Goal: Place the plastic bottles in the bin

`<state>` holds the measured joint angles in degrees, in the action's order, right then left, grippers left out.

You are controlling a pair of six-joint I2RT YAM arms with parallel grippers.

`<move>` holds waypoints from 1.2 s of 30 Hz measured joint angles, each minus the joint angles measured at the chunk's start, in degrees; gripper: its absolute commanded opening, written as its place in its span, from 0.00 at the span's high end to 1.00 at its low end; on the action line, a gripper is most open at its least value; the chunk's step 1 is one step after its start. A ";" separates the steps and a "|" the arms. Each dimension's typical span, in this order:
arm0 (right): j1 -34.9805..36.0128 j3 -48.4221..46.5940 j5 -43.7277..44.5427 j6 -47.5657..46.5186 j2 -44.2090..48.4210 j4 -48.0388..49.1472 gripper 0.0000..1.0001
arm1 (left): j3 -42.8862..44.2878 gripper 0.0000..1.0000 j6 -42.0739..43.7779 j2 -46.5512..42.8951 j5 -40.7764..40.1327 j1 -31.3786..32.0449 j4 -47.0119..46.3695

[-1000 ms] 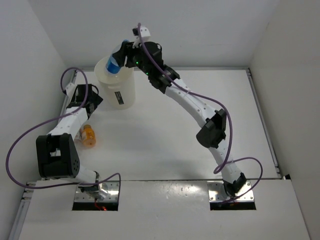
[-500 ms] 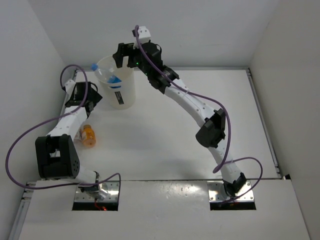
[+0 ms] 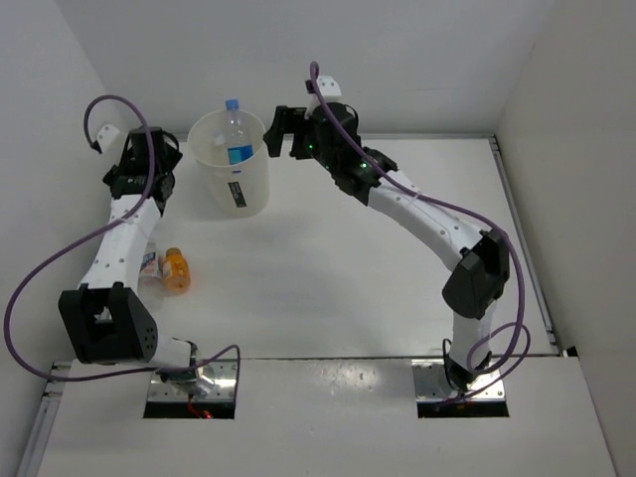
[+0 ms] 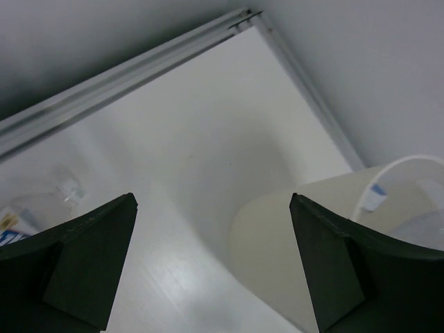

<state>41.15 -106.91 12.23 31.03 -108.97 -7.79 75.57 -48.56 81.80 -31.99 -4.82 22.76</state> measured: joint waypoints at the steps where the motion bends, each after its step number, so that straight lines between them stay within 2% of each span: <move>1: 0.00 1.86 -0.02 0.76 0.63 0.02 0.00 | -1.53 0.01 -0.46 -0.81 -0.35 0.00 0.57; 8: -0.04 10.47 0.00 4.68 0.98 -1.53 0.00 | -11.17 0.01 -1.66 -3.23 -0.42 0.00 8.66; 14: -0.22 17.35 -0.52 7.41 2.21 -2.40 0.00 | -12.76 0.01 -1.20 -3.41 -2.84 0.00 12.55; 24: -1.49 20.13 -0.87 9.35 4.31 -3.98 0.00 | -21.75 0.01 5.97 -7.43 4.76 0.00 7.96; 30: -2.08 21.44 -1.14 10.21 5.07 -4.96 0.00 | -27.63 0.01 6.62 -8.33 7.02 0.00 7.69; 36: -2.47 22.91 -1.81 10.86 5.09 -6.56 0.00 | -29.35 0.01 6.75 -8.44 7.37 0.00 6.75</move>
<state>38.68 -84.01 10.41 41.89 -103.88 -14.35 46.22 -41.80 73.36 -24.62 -4.82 29.52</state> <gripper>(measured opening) 0.996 0.990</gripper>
